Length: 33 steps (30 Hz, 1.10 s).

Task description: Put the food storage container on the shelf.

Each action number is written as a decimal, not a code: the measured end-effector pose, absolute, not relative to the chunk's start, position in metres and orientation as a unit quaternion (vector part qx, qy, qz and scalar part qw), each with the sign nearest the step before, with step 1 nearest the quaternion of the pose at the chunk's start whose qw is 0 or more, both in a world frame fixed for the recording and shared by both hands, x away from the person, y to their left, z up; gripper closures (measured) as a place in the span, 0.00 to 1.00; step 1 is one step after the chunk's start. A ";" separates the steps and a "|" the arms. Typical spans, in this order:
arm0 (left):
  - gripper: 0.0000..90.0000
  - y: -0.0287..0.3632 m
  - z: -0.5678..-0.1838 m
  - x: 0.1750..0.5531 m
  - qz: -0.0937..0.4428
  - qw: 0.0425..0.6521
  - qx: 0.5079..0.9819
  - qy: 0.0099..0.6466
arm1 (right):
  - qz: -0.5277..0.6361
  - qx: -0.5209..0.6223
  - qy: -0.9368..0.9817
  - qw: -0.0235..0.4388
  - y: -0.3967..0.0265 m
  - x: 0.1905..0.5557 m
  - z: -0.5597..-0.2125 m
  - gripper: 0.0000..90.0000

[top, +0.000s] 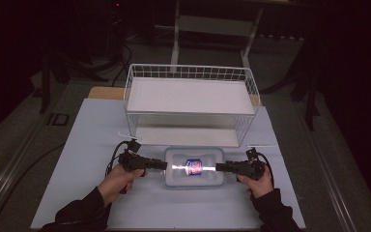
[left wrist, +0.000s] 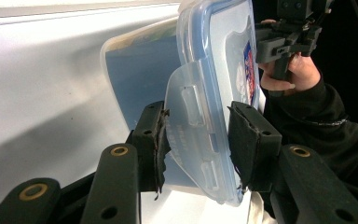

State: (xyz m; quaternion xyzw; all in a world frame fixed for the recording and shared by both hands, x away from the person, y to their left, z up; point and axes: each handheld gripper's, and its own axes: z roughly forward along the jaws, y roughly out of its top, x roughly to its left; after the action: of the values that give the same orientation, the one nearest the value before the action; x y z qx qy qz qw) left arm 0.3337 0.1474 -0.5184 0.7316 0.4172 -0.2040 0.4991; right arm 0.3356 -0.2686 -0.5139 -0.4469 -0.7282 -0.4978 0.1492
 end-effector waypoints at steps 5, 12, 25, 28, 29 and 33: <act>0.64 0.147 -0.517 0.331 -0.198 0.499 0.732 0.419 | -0.500 -0.449 -0.723 0.161 -0.275 0.335 -0.513 0.57; 0.65 0.144 -0.513 0.324 -0.183 0.496 0.734 0.426 | -0.492 -0.453 -0.726 0.161 -0.274 0.331 -0.508 0.59; 0.64 0.142 -0.503 0.321 -0.161 0.488 0.742 0.431 | -0.488 -0.448 -0.735 0.146 -0.271 0.329 -0.501 0.60; 0.64 0.142 -0.502 0.321 -0.162 0.489 0.740 0.433 | -0.490 -0.447 -0.734 0.145 -0.271 0.330 -0.499 0.60; 0.64 0.143 -0.500 0.323 -0.158 0.495 0.738 0.431 | -0.493 -0.444 -0.735 0.139 -0.270 0.332 -0.496 0.60; 0.64 0.144 -0.494 0.326 -0.145 0.503 0.737 0.429 | -0.498 -0.445 -0.731 0.137 -0.269 0.336 -0.492 0.60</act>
State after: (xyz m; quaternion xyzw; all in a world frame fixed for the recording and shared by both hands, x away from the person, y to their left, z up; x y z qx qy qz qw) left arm 0.3263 0.1443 -0.4944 0.7365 0.4290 -0.1448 0.5026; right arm 0.3358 -0.2692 -0.4916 -0.4449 -0.7314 -0.4985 0.1368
